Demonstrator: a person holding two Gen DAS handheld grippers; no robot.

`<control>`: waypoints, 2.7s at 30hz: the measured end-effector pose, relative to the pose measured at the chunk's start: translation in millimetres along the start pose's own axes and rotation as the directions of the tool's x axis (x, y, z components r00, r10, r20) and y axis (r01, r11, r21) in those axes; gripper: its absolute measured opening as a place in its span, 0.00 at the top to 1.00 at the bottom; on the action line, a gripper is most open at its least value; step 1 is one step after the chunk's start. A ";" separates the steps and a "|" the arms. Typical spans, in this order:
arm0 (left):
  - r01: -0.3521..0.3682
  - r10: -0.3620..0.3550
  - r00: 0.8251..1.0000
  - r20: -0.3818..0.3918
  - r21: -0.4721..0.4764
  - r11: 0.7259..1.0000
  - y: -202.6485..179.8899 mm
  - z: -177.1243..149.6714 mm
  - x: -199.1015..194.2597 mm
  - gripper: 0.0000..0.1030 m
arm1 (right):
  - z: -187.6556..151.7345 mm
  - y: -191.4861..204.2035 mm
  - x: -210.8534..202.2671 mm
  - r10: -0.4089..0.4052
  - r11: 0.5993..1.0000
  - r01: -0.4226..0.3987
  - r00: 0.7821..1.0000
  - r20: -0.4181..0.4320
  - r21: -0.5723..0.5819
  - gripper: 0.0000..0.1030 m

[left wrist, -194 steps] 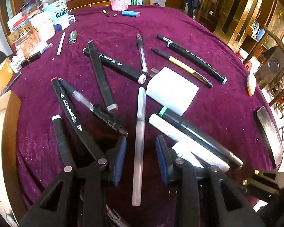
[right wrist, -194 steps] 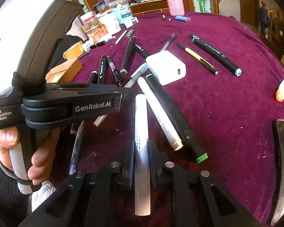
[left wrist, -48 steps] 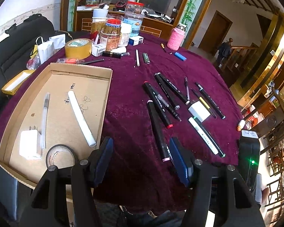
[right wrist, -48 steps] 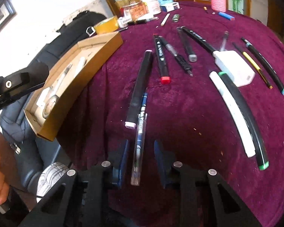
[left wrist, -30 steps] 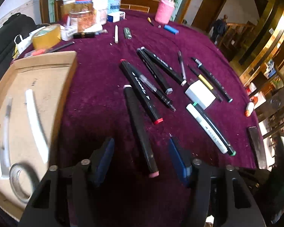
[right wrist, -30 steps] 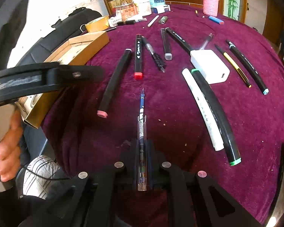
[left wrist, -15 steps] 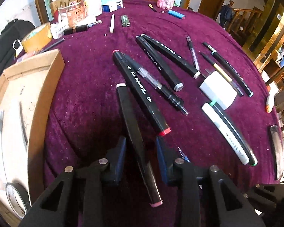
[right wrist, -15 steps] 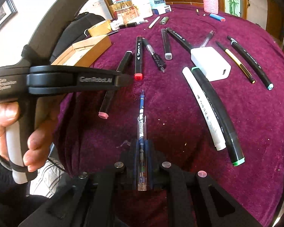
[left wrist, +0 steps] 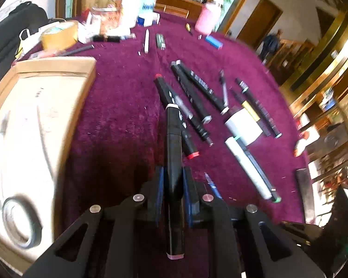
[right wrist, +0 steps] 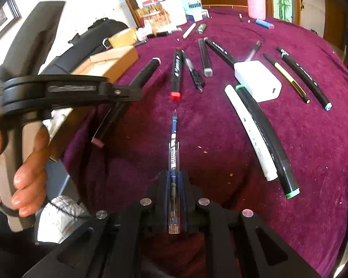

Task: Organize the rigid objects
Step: 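Place the black marker in the tray with the left gripper while the right gripper places the blue pen there, then grasp the black green-capped marker with the right gripper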

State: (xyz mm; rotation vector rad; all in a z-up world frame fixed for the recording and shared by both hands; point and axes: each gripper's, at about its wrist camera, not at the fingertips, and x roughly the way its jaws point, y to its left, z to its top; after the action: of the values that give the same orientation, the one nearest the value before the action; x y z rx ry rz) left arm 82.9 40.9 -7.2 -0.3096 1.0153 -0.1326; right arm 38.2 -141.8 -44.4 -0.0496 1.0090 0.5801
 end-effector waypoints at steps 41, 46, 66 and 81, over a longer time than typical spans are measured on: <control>-0.148 0.139 0.989 -0.051 -0.368 0.918 203.4 37.5 -21.1 0.85 | 176.6 167.3 158.2 0.073 0.985 -0.089 0.991 -0.116 -0.145 0.91; -0.151 0.142 0.989 -0.051 -0.360 0.921 203.7 37.7 -19.5 0.85 | 171.9 171.0 163.9 0.031 0.982 -0.058 0.989 -0.147 -0.182 0.90; -0.088 0.118 0.991 0.066 -0.346 0.934 181.8 28.7 -50.3 0.59 | 154.5 157.8 119.2 0.067 0.978 -0.086 0.992 -0.104 -0.190 0.77; 0.021 -0.008 0.995 0.096 -0.132 0.991 50.2 -1.7 -43.2 0.44 | 54.7 59.9 6.6 0.148 0.985 -0.140 0.986 0.079 -0.098 0.59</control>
State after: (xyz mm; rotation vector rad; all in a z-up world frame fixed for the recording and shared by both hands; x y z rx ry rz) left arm 57.0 99.1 11.3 -0.4414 0.9295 -0.0629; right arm 54.9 -71.7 -6.6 -0.0333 0.9067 0.7552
